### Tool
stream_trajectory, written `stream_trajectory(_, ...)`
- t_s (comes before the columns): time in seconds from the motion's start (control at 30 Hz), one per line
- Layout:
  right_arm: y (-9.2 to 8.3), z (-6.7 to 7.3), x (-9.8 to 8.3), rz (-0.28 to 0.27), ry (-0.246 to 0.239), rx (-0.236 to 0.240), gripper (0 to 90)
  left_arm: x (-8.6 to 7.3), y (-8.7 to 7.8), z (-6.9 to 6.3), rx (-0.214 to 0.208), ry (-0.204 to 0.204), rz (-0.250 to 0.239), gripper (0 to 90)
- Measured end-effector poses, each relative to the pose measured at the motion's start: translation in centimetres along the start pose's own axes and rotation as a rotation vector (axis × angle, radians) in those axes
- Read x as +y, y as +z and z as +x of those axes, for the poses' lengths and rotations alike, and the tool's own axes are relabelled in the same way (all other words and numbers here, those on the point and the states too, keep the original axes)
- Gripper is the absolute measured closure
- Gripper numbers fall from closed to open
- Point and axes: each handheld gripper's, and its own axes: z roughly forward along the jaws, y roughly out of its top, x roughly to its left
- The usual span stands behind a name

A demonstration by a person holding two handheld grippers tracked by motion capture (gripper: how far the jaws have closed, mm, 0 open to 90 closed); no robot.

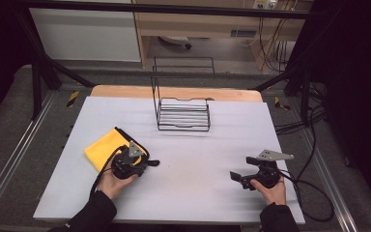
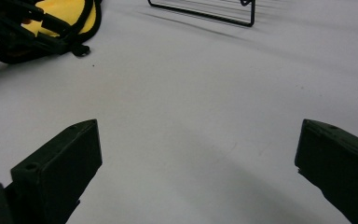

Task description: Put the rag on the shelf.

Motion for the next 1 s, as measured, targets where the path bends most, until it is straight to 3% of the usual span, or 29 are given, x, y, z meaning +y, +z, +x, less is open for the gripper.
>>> stream_trajectory(0.17,0.0,0.0,0.0,0.001,-0.002,0.0,1.0,0.3,0.1,0.1,0.038,0.015,0.017,65.2)
stream_trajectory(0.3,0.0,0.0,0.0,0.001,0.0,0.001,1.0,0.4,0.0,0.1,0.053,0.027,0.026,71.4)
stream_trajectory(0.5,0.0,0.0,0.0,0.002,-0.004,0.002,1.1,0.3,-0.3,1.2,-0.011,-0.045,-0.003,75.7)
stream_trajectory(0.67,0.0,-0.1,0.0,0.0,-0.004,0.003,1.1,0.4,-1.0,1.4,-0.034,-0.066,-0.032,76.8)
stream_trajectory(0.83,0.0,-0.1,0.1,-0.006,-0.005,0.003,1.2,0.9,-2.1,1.0,-0.092,-0.085,-0.095,77.1)
stream_trajectory(1.0,0.0,0.0,0.1,-0.003,-0.003,0.004,1.2,1.6,-2.6,-0.4,-0.163,-0.081,-0.135,77.1)
